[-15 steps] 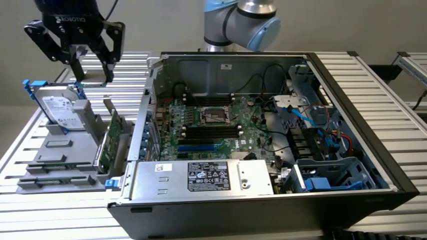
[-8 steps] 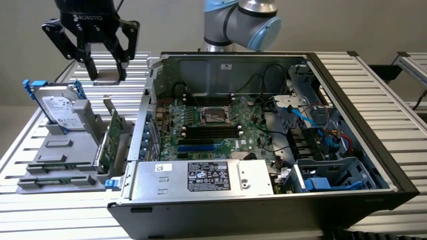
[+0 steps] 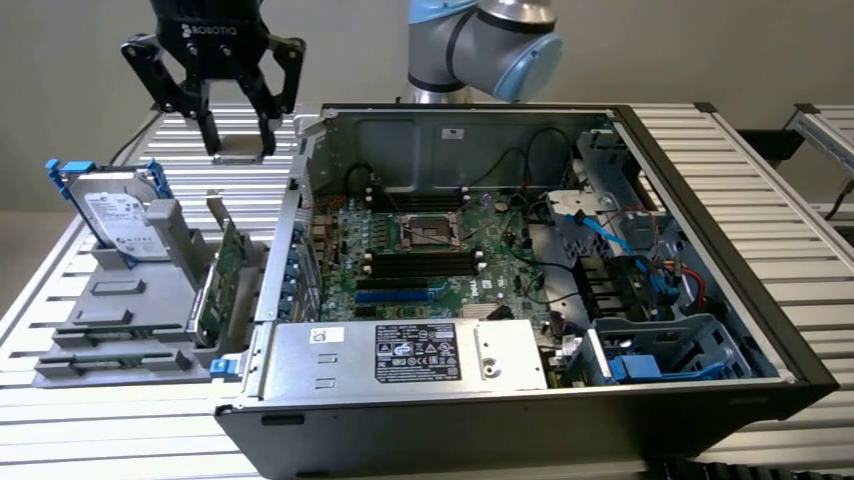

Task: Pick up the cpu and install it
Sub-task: 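Pick up the cpu and move it towards the insertion slot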

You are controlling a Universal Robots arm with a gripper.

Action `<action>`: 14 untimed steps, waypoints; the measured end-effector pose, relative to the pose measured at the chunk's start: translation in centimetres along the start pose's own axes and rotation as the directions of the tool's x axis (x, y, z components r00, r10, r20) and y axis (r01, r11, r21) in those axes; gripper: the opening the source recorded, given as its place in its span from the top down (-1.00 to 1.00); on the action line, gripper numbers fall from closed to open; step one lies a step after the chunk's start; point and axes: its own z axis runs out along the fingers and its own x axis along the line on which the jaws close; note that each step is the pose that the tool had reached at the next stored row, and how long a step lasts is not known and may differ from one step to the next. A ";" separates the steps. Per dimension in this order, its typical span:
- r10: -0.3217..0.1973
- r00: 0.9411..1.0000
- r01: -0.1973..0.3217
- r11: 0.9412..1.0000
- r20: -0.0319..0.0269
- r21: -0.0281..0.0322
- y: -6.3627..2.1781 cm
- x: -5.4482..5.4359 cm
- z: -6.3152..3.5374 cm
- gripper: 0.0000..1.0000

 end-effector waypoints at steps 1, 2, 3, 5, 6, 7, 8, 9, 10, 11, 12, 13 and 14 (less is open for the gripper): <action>0.000 1.000 0.000 1.000 0.000 0.001 0.26 -0.3 -0.02 -0.09; 0.000 1.000 0.000 1.000 0.000 0.002 0.49 -0.7 -0.03 -0.09; 0.000 1.000 0.000 1.000 0.000 0.002 0.72 -1.1 -0.04 -0.09; 0.000 1.000 0.000 1.000 0.000 0.002 1.00 -1.9 -0.07 -0.09; 0.000 1.000 0.000 1.000 0.000 0.002 1.10 -2.2 -0.08 -0.09; 0.000 1.000 0.000 1.000 0.000 0.002 1.19 -2.6 -0.10 -0.09; 0.000 1.000 0.000 1.000 0.000 0.001 1.24 -2.9 -0.12 -0.09; 0.000 1.000 0.000 1.000 0.000 -0.002 1.28 -3.3 -0.13 -0.09; 0.000 1.000 0.000 1.000 0.001 -0.005 1.31 -3.6 -0.14 -0.09; 0.000 1.000 0.000 1.000 0.001 -0.009 1.33 -3.9 -0.15 -0.09; 0.000 1.000 0.000 1.000 0.002 -0.014 1.35 -4.3 -0.17 -0.09; 0.000 1.000 0.000 1.000 0.002 -0.019 1.38 -4.7 -0.17 -0.09; 0.000 1.000 0.000 1.000 0.003 -0.023 1.40 -5.0 -0.19 -0.09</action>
